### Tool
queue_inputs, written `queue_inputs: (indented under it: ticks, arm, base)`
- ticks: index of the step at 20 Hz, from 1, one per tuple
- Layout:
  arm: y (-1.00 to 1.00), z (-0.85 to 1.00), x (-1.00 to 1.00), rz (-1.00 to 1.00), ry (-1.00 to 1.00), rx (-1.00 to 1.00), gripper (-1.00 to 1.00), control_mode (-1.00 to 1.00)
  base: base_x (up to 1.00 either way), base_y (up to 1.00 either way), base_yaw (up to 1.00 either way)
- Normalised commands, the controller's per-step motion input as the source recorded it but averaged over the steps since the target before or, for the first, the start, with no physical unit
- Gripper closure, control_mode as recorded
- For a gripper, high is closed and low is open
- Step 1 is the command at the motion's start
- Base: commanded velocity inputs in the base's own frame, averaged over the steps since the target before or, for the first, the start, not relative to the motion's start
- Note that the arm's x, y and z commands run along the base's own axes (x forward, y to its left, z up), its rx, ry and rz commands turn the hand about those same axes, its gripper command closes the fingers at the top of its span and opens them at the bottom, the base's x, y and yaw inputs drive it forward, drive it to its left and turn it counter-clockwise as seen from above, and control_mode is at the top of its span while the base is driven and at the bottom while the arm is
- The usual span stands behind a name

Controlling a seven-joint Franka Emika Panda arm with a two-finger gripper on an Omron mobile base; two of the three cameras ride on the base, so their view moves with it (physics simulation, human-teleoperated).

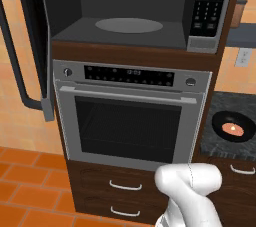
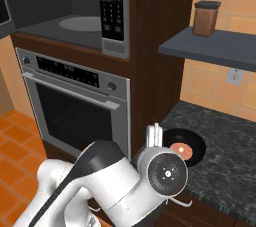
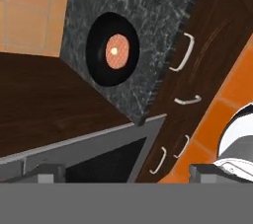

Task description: Open the microwave, place the bowl with waffle inside the microwave, then close the microwave door and turn it on.

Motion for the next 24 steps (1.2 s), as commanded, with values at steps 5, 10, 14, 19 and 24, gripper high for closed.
queue_inputs:
  ticks: [5,10,14,19,24]
  arm:
    - [-0.42,-0.44,0.67,0.06,0.19,0.00,-1.00,-1.00]
    - [-0.21,-0.46,0.60,0.13,0.11,0.00,-1.00,-1.00]
    - [-0.35,-0.45,0.41,0.15,0.08,0.00,-1.00,-1.00]
    - [-0.39,-0.43,0.28,0.12,0.05,0.00,-1.00,-1.00]
    - [-0.27,-0.39,0.31,0.07,0.02,0.00,-1.00,-1.00]
  base:
    - [0.00,0.00,0.00]
    - [0.00,0.00,0.00]
    - [0.00,0.00,0.00]
    - [0.00,0.00,0.00]
    - [0.00,0.00,0.00]
